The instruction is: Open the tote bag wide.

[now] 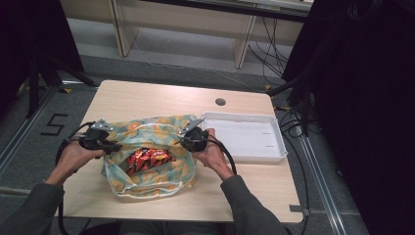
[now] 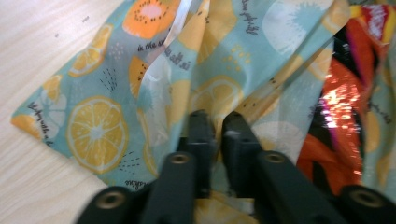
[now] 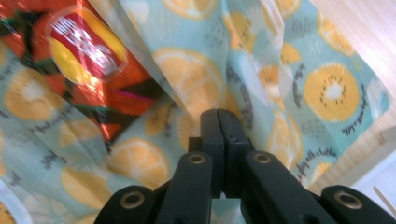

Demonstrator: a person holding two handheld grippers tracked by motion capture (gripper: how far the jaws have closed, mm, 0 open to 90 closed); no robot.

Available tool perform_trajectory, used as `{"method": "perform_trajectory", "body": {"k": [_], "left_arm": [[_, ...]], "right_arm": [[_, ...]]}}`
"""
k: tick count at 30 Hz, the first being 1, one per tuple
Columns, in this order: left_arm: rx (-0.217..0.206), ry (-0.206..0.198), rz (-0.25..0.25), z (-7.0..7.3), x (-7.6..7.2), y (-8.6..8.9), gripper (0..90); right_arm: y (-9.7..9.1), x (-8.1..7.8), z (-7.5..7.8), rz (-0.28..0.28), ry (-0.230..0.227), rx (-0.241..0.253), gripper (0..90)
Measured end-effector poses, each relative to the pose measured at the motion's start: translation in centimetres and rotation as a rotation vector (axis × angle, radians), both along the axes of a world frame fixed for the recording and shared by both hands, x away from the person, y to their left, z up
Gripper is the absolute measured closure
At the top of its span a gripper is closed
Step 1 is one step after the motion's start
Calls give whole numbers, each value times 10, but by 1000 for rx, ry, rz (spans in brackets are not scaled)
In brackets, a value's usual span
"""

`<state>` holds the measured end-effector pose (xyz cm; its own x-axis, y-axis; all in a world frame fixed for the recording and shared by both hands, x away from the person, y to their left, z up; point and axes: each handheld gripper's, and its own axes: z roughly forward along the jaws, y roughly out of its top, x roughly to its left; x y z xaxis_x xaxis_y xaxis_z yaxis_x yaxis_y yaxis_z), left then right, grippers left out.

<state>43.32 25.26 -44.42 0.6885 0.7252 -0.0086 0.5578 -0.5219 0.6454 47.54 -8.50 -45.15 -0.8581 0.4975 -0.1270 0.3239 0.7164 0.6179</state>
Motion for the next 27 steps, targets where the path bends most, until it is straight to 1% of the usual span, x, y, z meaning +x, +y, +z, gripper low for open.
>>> {"method": "perform_trajectory", "body": {"k": [1,2,3,4,5,6,7,8,9,10,11,12,13,14,15,16,17,18,19,20,22,23,24,25,26,27], "left_arm": [[0,0,0,0,0,0,681],[-16,-39,15,9,-9,-1,652],[-20,-60,12,14,-14,-1,617],[-12,-80,16,20,-20,-2,583],[27,-122,-22,27,-24,0,572],[10,-123,-15,31,-32,-2,579],[10,-123,-15,31,-32,-2,585],[5,-169,-49,39,-42,-7,609],[-7,-166,-52,40,-48,-12,636],[-4,-180,-84,41,-51,-16,662],[-4,-180,-84,41,-51,-16,691],[-13,-154,-98,38,-59,-26,728],[-6,-141,-111,35,-60,-31,760],[-4,-119,-103,32,-62,-35,786],[1,-107,-106,28,-63,-37,801],[5,-92,-95,24,-63,-38,803],[6,-80,-99,19,-63,-39,797],[-12,-46,-71,14,-66,-41,778],[-5,-44,-77,9,-66,-41,743],[0,-33,-68,5,-67,-41,701],[25,-23,-68,-1,-67,-41,640],[28,-17,-47,-4,-68,-42,618],[38,0,-45,-5,-69,-43,602],[50,-16,-41,-8,-68,-44,578],[68,-28,-33,-10,-68,-45,561],[74,-2,-40,-12,-68,-46,556]], "right_arm": [[1,-1,1,1,-3,1,900],[1,-2,1,9,-4,0,900],[1,-3,2,23,-4,-4,900],[1,-4,3,24,-1,4,900],[1,-4,3,22,-7,9,900],[2,-6,4,8,10,15,900],[2,-6,4,8,10,15,900],[1,-7,5,22,5,10,900],[1,-6,5,27,-9,18,900],[1,-8,6,18,0,21,900],[1,-8,6,18,0,21,900],[1,-9,9,23,12,24,900],[1,-10,9,15,7,29,900],[1,-11,10,17,8,30,900],[1,-12,10,24,4,32,900],[1,-12,11,33,0,31,900],[1,-13,11,36,2,33,900],[1,-14,11,38,-1,28,900],[0,-14,12,35,-1,28,900],[0,-14,12,46,-6,29,900],[0,-15,12,31,14,34,900],[0,-15,12,39,5,35,898],[0,-14,12,49,-4,32,895],[0,-14,11,50,-5,32,894],[0,-15,12,34,12,34,893],[0,-15,12,40,14,36,893]]}}
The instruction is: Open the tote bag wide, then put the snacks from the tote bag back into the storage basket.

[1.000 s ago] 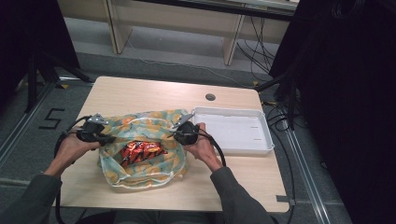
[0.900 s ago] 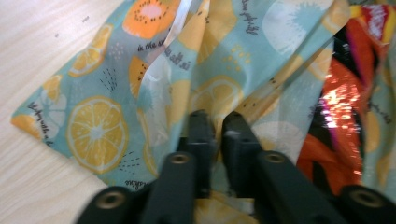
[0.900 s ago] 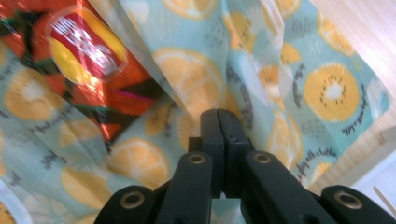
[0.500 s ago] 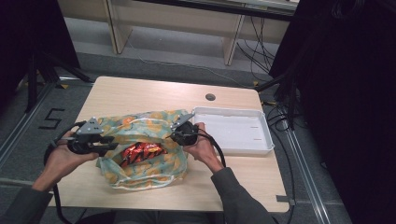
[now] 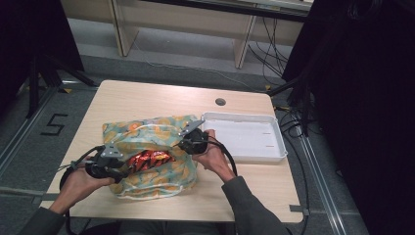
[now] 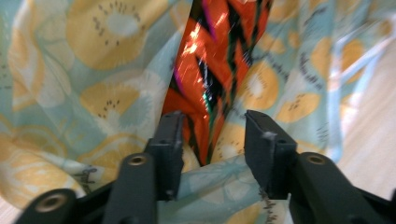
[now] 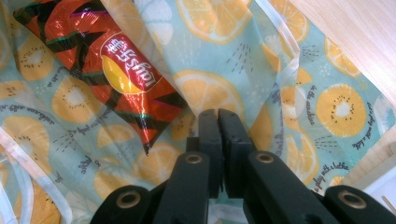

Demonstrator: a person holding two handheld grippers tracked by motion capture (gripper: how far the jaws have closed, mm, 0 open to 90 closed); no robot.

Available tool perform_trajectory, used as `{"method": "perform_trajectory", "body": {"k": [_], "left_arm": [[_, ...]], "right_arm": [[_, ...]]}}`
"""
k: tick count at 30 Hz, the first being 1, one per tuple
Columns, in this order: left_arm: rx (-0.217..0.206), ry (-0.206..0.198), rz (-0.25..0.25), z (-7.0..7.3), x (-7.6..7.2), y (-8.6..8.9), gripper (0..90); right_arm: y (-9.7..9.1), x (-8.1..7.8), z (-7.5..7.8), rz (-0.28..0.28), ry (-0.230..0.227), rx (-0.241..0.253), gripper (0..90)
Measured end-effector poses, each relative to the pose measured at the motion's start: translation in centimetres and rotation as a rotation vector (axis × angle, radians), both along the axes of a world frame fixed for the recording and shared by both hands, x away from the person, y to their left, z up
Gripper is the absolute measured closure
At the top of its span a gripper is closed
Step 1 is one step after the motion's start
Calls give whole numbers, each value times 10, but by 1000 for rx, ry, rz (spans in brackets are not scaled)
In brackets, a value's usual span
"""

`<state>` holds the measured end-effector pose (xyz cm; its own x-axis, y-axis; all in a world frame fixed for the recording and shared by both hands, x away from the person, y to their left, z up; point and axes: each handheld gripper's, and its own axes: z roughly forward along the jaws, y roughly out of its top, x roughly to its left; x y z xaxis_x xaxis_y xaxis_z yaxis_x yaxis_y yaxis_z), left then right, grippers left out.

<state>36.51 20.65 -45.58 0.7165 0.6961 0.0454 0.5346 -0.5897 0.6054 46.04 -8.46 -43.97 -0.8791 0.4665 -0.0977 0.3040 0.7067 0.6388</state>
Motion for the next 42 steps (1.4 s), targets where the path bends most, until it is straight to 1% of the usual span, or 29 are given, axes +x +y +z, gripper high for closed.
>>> {"method": "perform_trajectory", "body": {"k": [1,2,3,4,5,6,7,8,9,10,11,15,16,18,19,20,21,22,24,25,26,28,31,34,36,37,38,39,42], "left_arm": [[-2,31,-1,-1,0,0,547],[16,-8,-5,-4,1,-1,542],[16,-8,-5,-4,1,-1,537],[39,-6,0,-9,2,-3,528],[43,-14,12,-11,1,-3,525],[50,-11,12,-13,2,-3,526],[31,9,37,-15,0,-5,525],[37,13,24,-16,1,-5,523],[42,8,29,-16,1,-7,519],[65,-14,-1,-16,3,-6,516],[62,-19,2,-16,3,-7,516],[70,-31,5,-18,5,-9,538],[55,-16,30,-19,4,-11,547],[69,-19,18,-21,6,-12,585],[68,-30,29,-22,6,-13,606],[94,-59,0,-21,8,-12,639],[79,-44,9,-22,6,-14,671],[94,-54,-8,-22,6,-15,707],[95,-40,-9,-22,5,-17,814],[117,-58,-11,-22,6,-18,860],[139,-77,-39,-20,7,-18,881],[131,-79,-42,-19,7,-19,889],[123,-93,-80,-8,4,-18,893],[76,-82,-86,4,0,-15,893],[73,-87,-93,9,0,-13,893],[47,-86,-95,16,-3,-12,893],[47,-86,-95,16,-3,-12,894],[23,-78,-100,23,-4,-11,894],[14,-75,-116,30,-5,-9,894]], "right_arm": [[0,0,0,1,-9,0,890],[0,0,0,1,-7,-1,890],[0,0,0,9,-8,0,888],[0,-1,0,-12,11,0,887],[-1,0,0,4,-11,4,885],[-1,0,1,-1,0,0,883],[-1,0,1,-2,3,2,880],[-2,1,0,1,-10,8,878],[-2,-2,1,-29,18,7,875],[-2,-1,1,-30,16,10,872],[-3,0,1,-1,9,20,866],[-3,0,1,7,-9,30,840],[-3,0,1,15,-11,30,831],[-3,-1,1,13,-5,28,815],[-2,-2,2,11,3,27,811],[-2,-2,2,10,-3,30,807],[-2,-2,2,12,-5,29,804],[-2,-1,1,15,-8,30,802],[-2,-2,2,12,-6,31,802],[-3,-2,3,-8,18,34,801],[-4,-1,2,-2,0,39,801],[-5,-1,2,-11,1,36,802],[-8,1,4,0,-12,49,801],[-12,3,5,-23,-13,60,797],[-13,4,6,-24,-8,69,795],[-16,6,6,-29,-11,73,788],[-16,6,6,-29,-11,73,788],[-17,4,8,-51,17,75,779],[-18,6,9,-34,8,89,763]]}}
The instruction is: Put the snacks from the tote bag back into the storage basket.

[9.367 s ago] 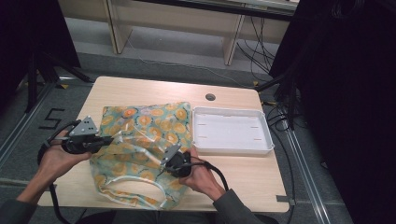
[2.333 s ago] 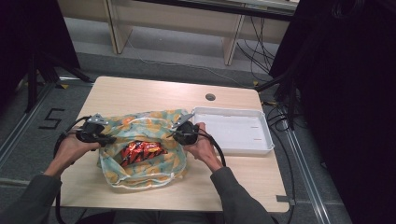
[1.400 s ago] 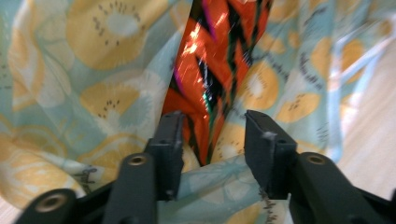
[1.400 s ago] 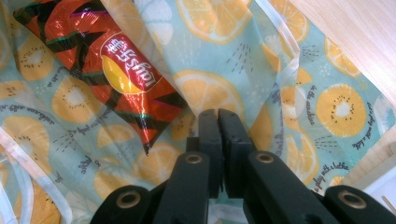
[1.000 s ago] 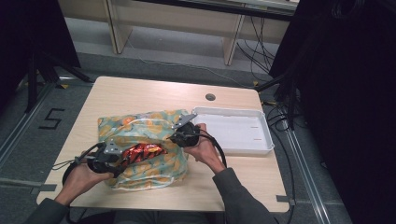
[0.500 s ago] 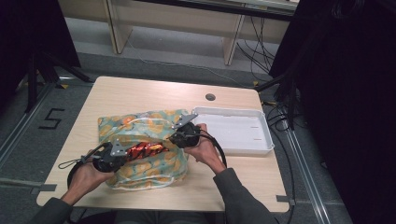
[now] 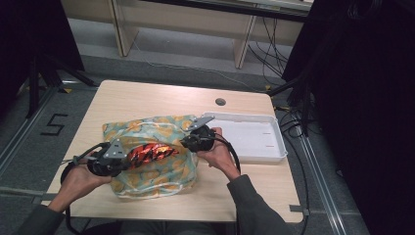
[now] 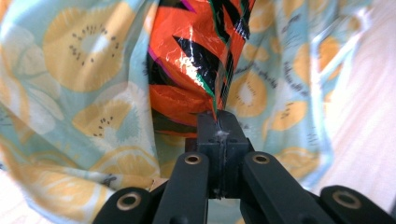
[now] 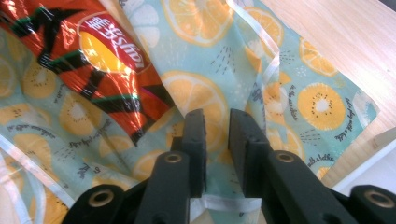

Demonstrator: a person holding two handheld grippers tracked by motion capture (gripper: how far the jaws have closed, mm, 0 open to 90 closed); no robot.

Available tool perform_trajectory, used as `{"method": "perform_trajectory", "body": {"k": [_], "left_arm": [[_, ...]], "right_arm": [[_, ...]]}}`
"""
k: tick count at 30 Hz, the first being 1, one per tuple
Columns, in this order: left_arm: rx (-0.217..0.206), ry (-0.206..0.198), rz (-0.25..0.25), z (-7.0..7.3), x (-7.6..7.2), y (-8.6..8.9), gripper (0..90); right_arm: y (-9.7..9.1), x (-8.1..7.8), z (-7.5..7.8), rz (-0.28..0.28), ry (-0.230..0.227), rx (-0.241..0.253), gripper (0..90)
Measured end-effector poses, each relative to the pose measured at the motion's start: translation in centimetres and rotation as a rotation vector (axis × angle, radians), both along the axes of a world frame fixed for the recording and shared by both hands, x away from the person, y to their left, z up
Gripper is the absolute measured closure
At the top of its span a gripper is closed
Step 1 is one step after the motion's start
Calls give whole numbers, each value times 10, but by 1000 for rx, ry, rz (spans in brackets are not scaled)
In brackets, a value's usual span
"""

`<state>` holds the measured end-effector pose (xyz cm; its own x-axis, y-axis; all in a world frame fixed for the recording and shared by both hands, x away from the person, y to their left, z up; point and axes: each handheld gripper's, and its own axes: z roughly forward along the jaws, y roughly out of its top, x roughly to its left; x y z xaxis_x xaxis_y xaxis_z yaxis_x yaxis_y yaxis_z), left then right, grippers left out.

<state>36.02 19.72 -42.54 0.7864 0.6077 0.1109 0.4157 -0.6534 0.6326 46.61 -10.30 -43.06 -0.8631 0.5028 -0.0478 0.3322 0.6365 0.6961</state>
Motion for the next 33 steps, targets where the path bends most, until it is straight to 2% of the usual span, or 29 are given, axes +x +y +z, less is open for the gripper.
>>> {"method": "perform_trajectory", "body": {"k": [1,2,3,4,5,6,8,10,11,13,18,19,24,26,27,28,29,30,32,33], "left_arm": [[-19,-3,-10,8,-1,2,894],[-26,-2,-17,12,-1,4,894],[-36,-8,-28,17,-2,5,893],[-36,-8,-28,17,-2,5,894],[-46,-7,-30,25,-3,8,894],[-46,-7,-30,25,-3,8,893],[-55,-20,-55,38,-5,13,893],[-72,-20,-42,41,-6,15,893],[-93,-17,-45,47,-8,19,893],[-108,-22,-54,51,-9,22,893],[-132,-24,-48,55,-10,26,893],[-140,-25,-42,57,-10,28,893],[-168,-28,-42,61,-10,34,892],[-183,-30,-33,62,-10,36,892],[-185,-23,-24,63,-11,37,892],[-180,-27,-38,63,-10,38,892],[-195,-21,-28,62,-10,38,892],[-189,-17,-33,62,-10,39,892],[-204,-8,-24,60,-9,39,891],[-210,-2,-26,60,-10,39,891]], "right_arm": [[0,0,0,-5,-1,20,750],[-1,-1,2,-11,12,19,742],[-1,-1,1,-14,0,29,733],[-3,1,2,21,-17,22,720],[-2,-2,2,-11,2,37,708],[-2,-2,2,-11,2,37,708],[-4,-3,5,-7,0,44,691],[-5,-5,7,-13,-6,50,688],[-6,-7,10,-8,15,53,688],[-6,-10,12,3,5,71,688],[-5,-16,17,43,16,94,683],[-3,-19,19,80,21,99,676],[1,-26,23,107,20,112,634],[5,-30,25,166,20,114,611],[7,-31,25,182,9,123,606],[9,-34,27,174,29,124,602],[12,-35,27,175,28,134,602],[13,-36,28,192,25,133,603],[18,-39,29,203,33,152,611],[20,-38,29,227,13,158,622]]}}
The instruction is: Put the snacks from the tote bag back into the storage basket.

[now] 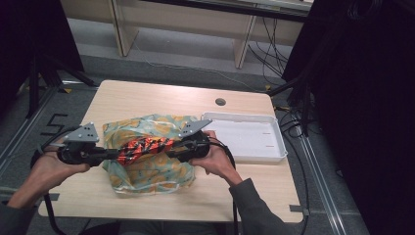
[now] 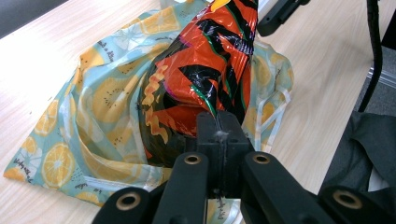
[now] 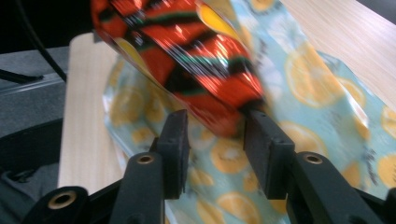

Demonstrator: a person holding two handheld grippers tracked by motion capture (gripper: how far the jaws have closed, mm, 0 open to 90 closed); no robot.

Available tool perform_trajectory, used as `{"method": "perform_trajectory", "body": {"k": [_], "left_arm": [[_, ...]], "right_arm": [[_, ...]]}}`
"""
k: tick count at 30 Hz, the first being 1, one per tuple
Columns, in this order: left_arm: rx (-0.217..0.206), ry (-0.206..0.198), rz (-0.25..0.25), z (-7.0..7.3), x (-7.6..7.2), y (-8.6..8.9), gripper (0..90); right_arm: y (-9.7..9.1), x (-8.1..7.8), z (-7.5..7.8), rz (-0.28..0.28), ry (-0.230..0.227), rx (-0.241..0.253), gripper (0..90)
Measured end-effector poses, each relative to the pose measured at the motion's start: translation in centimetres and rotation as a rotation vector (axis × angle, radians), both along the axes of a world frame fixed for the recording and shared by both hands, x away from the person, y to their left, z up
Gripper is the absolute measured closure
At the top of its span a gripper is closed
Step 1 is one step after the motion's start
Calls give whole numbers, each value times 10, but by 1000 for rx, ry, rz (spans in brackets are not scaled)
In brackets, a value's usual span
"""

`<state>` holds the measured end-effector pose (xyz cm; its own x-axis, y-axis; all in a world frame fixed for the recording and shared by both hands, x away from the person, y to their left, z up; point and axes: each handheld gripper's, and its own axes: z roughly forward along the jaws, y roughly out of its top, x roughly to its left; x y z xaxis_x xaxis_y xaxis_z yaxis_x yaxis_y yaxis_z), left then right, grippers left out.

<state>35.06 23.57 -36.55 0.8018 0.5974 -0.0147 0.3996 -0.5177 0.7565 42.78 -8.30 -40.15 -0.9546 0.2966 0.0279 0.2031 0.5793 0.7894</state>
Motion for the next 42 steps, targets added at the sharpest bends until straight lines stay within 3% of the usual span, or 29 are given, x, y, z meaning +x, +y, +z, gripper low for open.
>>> {"method": "perform_trajectory", "body": {"k": [4,7,8,9,10,12,13,14,17,19,20,24,27,29,33,35,36,39,40,41,42], "left_arm": [[13,-6,4,-1,0,1,891],[-21,4,15,-4,1,2,890],[-1,10,9,-4,2,3,890],[-1,10,9,-4,2,3,890],[-40,8,19,-6,2,2,890],[-60,13,31,-6,3,3,889],[-31,16,20,-4,4,6,889],[-65,16,43,-6,3,4,889],[-67,16,42,-7,4,5,889],[-64,21,39,-7,5,4,889],[-70,29,47,-8,5,4,889],[-78,29,46,-8,5,6,889],[-89,34,54,-9,5,6,888],[-73,34,45,-8,6,8,886],[-103,33,61,-8,5,7,873],[-97,32,52,-7,6,7,846],[-107,30,65,-7,5,7,817],[-107,20,74,-5,4,9,677],[-93,24,94,-4,2,11,644],[-93,24,94,-4,2,11,595],[-50,28,90,-3,-2,14,538]], "right_arm": [[6,-5,3,-2,9,-19,706],[5,-5,5,-7,-5,-16,774],[5,-5,6,8,-3,-11,781],[5,-5,6,8,-3,-11,781],[4,-5,10,17,15,28,780],[4,-6,14,27,6,22,771],[4,-8,15,10,20,17,769],[5,-7,13,14,2,29,766],[6,-4,5,15,27,45,745],[6,-4,0,-4,61,29,724],[7,-2,-2,-4,37,29,715],[6,-3,-7,-11,37,40,712],[7,-1,-10,-12,16,54,795],[6,0,-10,-16,0,70,859],[5,1,-8,-24,-1,101,897],[4,2,-6,-24,-14,104,900],[3,2,-4,-17,7,99,900],[2,3,0,-25,4,112,900],[2,2,2,-35,22,118,900],[2,2,3,-32,12,127,900],[1,3,6,-21,8,121,900]]}}
